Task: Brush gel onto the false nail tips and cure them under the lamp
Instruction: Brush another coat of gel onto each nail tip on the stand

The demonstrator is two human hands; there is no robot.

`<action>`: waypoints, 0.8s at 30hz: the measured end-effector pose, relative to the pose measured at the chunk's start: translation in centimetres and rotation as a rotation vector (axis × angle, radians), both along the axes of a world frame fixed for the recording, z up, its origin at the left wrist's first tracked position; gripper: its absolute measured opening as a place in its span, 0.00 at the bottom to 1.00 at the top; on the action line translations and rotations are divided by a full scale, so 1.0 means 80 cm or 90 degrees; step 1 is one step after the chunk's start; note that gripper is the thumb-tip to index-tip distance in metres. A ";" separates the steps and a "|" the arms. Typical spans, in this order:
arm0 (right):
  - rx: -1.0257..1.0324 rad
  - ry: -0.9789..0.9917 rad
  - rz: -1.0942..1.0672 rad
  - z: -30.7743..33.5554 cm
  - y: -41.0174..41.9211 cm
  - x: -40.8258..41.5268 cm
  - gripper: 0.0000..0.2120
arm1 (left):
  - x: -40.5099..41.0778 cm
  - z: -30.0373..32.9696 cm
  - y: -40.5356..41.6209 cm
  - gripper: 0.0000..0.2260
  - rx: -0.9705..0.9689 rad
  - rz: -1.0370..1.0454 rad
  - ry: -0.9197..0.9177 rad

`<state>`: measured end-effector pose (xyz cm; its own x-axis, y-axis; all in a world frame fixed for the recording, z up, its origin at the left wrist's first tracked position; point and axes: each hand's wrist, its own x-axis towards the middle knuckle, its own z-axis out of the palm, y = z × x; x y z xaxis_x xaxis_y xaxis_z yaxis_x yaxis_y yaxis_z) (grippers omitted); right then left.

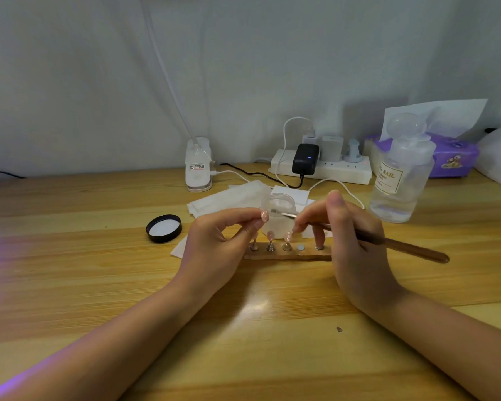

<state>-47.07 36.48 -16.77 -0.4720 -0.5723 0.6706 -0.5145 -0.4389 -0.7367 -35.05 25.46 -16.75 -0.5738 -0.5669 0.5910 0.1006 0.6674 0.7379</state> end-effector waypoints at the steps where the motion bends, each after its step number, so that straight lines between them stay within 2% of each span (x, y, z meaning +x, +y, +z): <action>1: 0.007 0.009 -0.004 0.001 -0.001 0.000 0.18 | 0.000 0.000 0.000 0.08 0.000 0.000 0.001; 3: 0.027 0.027 0.006 0.001 -0.002 0.001 0.17 | -0.001 -0.001 0.000 0.08 -0.003 0.004 0.000; 7: 0.036 0.085 0.012 -0.002 0.001 0.002 0.21 | -0.001 -0.003 -0.003 0.13 -0.016 0.028 0.001; 10: 0.018 0.084 0.011 -0.003 0.003 0.003 0.22 | -0.001 -0.005 -0.003 0.10 -0.016 0.029 0.001; 13: 0.006 0.066 0.005 -0.002 0.001 0.002 0.20 | -0.001 -0.005 -0.004 0.12 -0.021 0.027 -0.007; 17: 0.043 0.108 -0.015 0.000 -0.002 0.003 0.16 | -0.001 -0.003 -0.004 0.13 -0.040 0.024 -0.011; 20: 0.047 0.122 -0.015 -0.001 -0.002 0.002 0.18 | -0.001 -0.002 -0.003 0.17 -0.054 0.027 -0.009; 24: 0.042 0.092 -0.006 -0.004 0.001 0.002 0.22 | -0.001 -0.002 -0.003 0.12 -0.041 0.023 -0.010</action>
